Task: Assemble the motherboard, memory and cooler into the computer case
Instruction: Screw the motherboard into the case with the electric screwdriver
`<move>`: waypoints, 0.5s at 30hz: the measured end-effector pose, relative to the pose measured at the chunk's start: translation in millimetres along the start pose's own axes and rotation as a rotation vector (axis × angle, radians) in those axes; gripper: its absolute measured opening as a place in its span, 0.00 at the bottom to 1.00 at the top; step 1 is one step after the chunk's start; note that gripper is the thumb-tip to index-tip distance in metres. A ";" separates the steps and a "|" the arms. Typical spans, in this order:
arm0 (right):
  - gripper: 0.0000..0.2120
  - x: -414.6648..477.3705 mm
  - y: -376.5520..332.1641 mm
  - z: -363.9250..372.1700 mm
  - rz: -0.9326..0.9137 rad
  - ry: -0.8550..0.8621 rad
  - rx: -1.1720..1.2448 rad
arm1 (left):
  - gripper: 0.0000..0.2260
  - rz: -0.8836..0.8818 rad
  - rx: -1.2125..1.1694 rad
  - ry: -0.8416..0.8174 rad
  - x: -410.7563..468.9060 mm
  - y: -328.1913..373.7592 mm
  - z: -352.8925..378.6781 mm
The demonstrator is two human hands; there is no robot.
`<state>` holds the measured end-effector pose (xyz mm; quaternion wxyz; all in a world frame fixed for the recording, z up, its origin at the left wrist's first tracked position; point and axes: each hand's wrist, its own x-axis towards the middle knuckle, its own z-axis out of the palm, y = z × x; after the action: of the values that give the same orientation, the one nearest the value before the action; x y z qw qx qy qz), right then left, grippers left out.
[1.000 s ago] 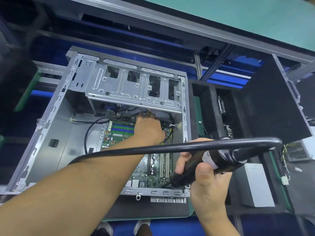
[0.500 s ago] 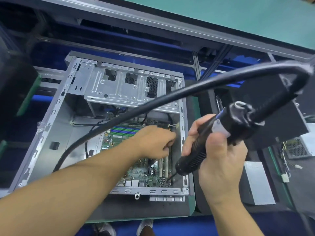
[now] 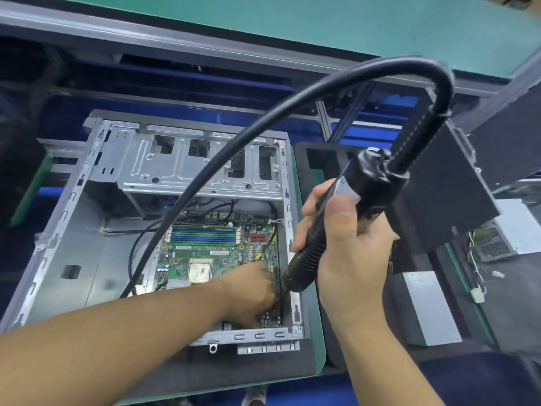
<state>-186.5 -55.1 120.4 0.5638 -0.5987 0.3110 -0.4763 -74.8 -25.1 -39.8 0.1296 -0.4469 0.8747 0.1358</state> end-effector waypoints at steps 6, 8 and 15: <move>0.18 2.0 -1.0 -9.0 0.019 0.040 0.031 | 0.13 -0.017 -0.013 0.026 9.6 0.0 10.5; 0.22 1.8 -1.6 -9.9 0.027 0.043 0.024 | 0.15 -0.048 -0.008 0.056 12.0 3.0 17.7; 0.17 7.9 -13.7 -9.3 0.023 0.026 0.051 | 0.12 -0.128 -0.086 0.199 9.2 5.5 25.6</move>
<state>-194.5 -63.4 134.6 0.5804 -0.5744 0.3130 -0.4850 -81.7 -19.8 -66.1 0.0314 -0.5183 0.8462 0.1196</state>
